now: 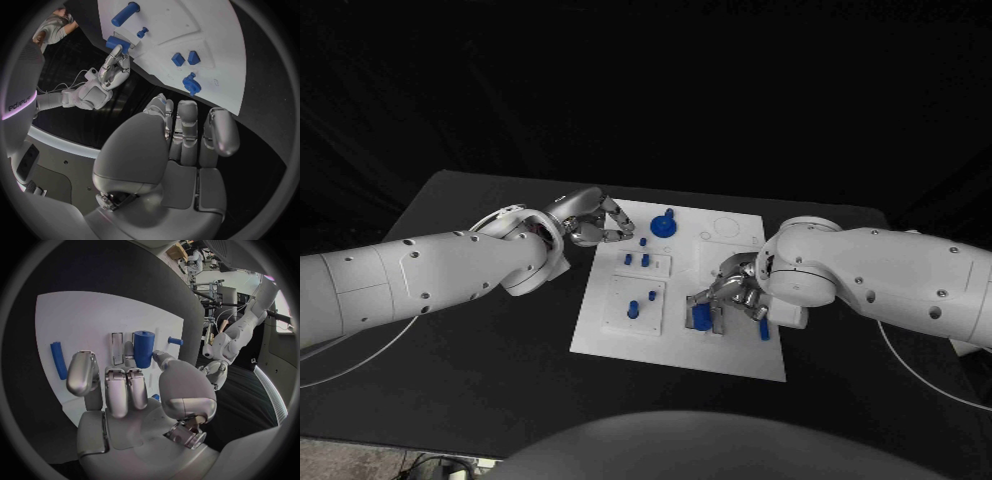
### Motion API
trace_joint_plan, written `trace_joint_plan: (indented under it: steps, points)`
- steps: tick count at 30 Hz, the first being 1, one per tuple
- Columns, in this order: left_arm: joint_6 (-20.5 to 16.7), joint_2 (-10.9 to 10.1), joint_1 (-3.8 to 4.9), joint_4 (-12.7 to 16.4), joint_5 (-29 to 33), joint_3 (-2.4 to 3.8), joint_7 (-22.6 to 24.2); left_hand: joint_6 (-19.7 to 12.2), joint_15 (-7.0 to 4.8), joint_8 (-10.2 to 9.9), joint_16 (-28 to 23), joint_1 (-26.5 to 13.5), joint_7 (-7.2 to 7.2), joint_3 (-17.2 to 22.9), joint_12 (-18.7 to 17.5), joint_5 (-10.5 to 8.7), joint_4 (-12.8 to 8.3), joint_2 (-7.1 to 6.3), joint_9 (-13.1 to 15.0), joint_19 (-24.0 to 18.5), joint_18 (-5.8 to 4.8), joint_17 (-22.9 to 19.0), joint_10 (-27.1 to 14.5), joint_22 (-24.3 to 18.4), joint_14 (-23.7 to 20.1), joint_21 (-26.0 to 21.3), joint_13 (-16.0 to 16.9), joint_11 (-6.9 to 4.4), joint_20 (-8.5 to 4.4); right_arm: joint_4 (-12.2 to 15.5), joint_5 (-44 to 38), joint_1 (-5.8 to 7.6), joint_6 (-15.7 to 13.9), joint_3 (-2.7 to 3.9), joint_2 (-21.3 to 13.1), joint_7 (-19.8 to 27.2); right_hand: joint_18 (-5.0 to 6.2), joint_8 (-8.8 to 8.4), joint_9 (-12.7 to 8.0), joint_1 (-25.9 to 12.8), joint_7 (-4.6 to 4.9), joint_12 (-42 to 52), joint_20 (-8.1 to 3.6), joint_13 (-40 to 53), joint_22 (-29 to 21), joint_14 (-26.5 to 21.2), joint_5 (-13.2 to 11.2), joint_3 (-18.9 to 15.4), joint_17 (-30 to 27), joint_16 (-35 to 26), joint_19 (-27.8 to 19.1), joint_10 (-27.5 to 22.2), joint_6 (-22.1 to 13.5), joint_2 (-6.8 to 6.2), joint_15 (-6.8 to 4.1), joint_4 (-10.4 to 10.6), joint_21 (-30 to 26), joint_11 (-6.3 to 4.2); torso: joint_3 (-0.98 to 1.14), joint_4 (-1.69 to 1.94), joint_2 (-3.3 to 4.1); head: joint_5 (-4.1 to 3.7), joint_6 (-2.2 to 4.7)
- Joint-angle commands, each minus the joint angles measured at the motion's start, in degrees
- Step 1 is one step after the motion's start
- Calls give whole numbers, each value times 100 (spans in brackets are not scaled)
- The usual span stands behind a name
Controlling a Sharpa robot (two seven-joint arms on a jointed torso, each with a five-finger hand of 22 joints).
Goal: Assemble the parts on the task board
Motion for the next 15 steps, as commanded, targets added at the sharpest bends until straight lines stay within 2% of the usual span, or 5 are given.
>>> trace_joint_plan:
  steps: [1,4,7,15]
  points:
    - [116,15,-7,10,-35,3,-47,34,5,38,-2,41,-9,36,38,27,-1,-4,6,-18,50,-5,36,965,-35,-18,-6,13,44,4,-1,-10,-22,0,-10,54,60,-42,-10,-77,45,22,0,1510,841,618,-121,-18,1507,20,-54,618,-16,-2,40,43,-33,39,-1,-1,-1,5,1]
    - [138,19,-7,8,-44,3,-68,35,6,38,-5,42,-8,39,39,28,-2,-3,7,-20,51,-10,38,964,-37,-23,-7,14,45,12,-1,-13,-29,0,-19,58,61,-72,-15,-120,54,22,6,1510,841,618,-361,-76,1507,20,-52,618,-23,-33,47,61,-37,47,-2,1,-1,5,1]
    - [161,21,-7,6,-53,3,-90,35,6,38,-5,42,-8,39,39,28,-2,-3,7,-20,51,-10,38,964,-37,-23,-7,14,45,20,-1,-17,-36,0,-28,62,59,-104,-24,-205,61,22,12,1510,844,618,-750,-185,1507,20,-40,618,-13,-75,53,112,-32,55,-1,1,0,9,1]
    - [209,20,-7,8,-73,3,-135,37,9,40,-8,42,-7,43,42,30,-2,-1,8,-21,52,-16,43,963,-40,-26,-8,17,46,39,2,-27,-92,1,-62,77,62,-186,-52,-273,84,22,26,1510,841,618,-1390,-415,1507,20,-38,618,-31,-172,70,142,-52,75,-3,1,-4,25,1]
